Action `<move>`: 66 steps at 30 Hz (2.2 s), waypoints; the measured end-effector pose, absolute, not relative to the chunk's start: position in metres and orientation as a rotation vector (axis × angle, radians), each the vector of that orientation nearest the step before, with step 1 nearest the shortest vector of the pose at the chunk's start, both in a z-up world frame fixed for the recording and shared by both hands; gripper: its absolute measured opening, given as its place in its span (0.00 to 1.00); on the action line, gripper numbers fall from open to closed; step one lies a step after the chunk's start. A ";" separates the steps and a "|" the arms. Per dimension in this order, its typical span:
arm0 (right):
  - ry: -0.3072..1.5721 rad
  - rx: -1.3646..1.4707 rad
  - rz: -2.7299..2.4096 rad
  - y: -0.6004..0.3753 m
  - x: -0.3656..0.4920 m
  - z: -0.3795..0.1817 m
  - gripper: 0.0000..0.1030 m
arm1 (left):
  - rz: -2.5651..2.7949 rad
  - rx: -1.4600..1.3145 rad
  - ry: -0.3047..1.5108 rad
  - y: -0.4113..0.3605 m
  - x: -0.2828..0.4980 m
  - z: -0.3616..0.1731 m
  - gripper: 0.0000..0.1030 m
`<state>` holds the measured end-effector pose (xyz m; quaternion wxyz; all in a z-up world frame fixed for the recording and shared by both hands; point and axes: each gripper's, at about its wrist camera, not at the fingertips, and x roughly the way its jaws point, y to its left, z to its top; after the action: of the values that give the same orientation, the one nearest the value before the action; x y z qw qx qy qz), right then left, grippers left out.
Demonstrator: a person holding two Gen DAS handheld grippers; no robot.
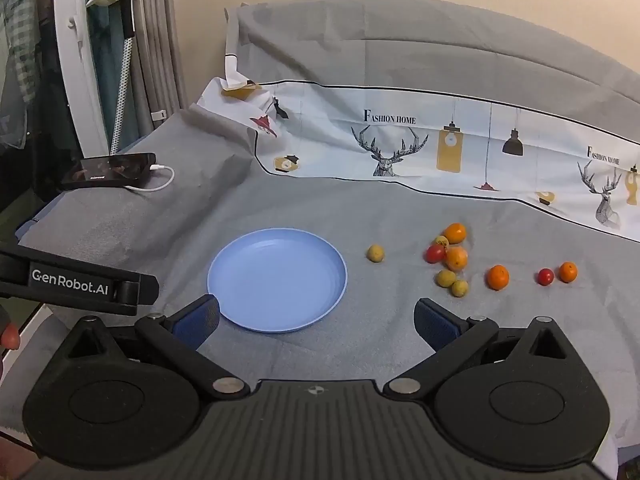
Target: Organize fruits
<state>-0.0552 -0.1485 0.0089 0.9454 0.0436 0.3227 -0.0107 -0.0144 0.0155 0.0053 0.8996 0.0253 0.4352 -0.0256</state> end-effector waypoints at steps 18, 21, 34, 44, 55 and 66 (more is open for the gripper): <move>0.663 0.093 -0.036 -0.140 -0.053 0.012 1.00 | -0.043 0.062 0.908 0.015 -0.012 0.004 1.00; 0.665 0.097 -0.037 -0.141 -0.053 0.012 1.00 | -0.043 0.063 0.908 0.016 -0.012 0.004 1.00; 0.673 0.098 -0.033 -0.138 -0.051 0.011 1.00 | -0.043 0.062 0.913 0.016 -0.012 0.004 1.00; 0.677 0.101 -0.034 -0.138 -0.051 0.010 1.00 | -0.042 0.065 0.916 0.017 -0.012 0.001 1.00; 0.679 0.104 -0.034 -0.137 -0.052 0.008 1.00 | -0.042 0.066 0.917 0.017 -0.012 0.002 1.00; 0.681 0.107 -0.034 -0.136 -0.052 0.007 1.00 | -0.042 0.069 0.923 0.016 -0.013 0.000 1.00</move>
<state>-0.0523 -0.1356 0.0068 0.9410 0.0522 0.3339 -0.0168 -0.0130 0.0164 -0.0005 0.8946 0.0330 0.4453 -0.0200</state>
